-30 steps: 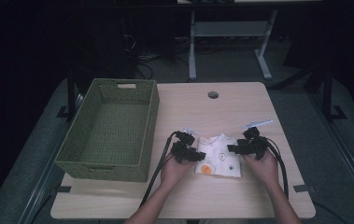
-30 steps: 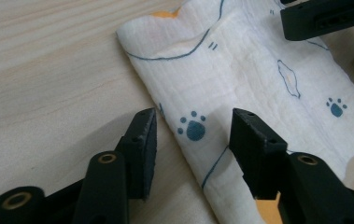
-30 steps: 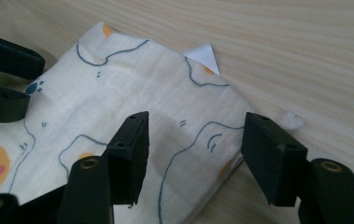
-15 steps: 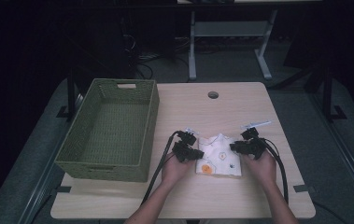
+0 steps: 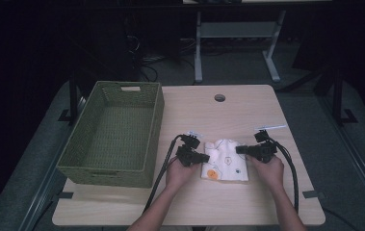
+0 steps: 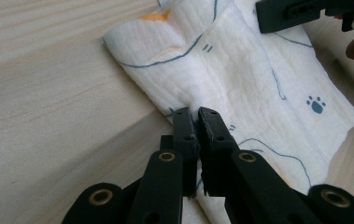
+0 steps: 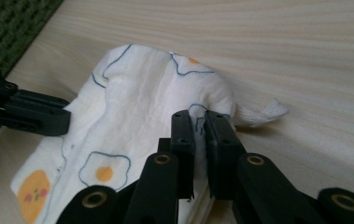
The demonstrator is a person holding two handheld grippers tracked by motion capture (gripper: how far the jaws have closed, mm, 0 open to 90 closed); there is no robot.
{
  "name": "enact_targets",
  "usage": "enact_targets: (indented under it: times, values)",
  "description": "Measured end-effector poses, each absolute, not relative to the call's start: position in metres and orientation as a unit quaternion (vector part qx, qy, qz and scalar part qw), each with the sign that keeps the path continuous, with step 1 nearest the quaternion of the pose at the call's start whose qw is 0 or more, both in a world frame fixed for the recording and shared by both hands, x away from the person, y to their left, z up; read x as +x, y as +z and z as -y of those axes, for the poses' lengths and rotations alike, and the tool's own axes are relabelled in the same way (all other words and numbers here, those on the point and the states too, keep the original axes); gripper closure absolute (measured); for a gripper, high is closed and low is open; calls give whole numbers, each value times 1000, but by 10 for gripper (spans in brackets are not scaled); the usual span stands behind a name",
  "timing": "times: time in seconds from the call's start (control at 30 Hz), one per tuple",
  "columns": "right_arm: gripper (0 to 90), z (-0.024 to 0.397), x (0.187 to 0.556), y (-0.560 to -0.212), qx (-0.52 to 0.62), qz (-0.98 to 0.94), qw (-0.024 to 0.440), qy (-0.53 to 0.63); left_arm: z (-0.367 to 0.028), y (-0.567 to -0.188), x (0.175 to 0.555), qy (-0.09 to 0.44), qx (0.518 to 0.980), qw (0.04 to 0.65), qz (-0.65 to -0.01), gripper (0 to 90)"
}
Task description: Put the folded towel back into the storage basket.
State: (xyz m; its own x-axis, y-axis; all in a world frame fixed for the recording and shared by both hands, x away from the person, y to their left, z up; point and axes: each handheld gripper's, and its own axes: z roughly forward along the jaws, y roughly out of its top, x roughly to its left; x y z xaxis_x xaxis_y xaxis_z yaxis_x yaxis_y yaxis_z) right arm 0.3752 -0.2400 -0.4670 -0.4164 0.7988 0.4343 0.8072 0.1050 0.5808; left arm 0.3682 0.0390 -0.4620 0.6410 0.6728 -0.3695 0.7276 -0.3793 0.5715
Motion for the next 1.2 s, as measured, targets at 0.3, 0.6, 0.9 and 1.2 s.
enact_targets:
  times: [0.3,0.6,0.9,1.2]
  values:
    - [827,248,374,-457,-540,718,30,-438,-43,-451,366,-32,823,377,-424,868]
    - [827,253,372,-448,-541,701,44,-462,-43,-437,366,-29,824,384,-415,870]
    - [829,259,369,-439,-539,686,56,-486,-46,-416,367,-31,822,395,-410,871]
    - [828,253,371,-414,-528,684,56,-501,-54,-390,366,-20,822,406,-400,872]
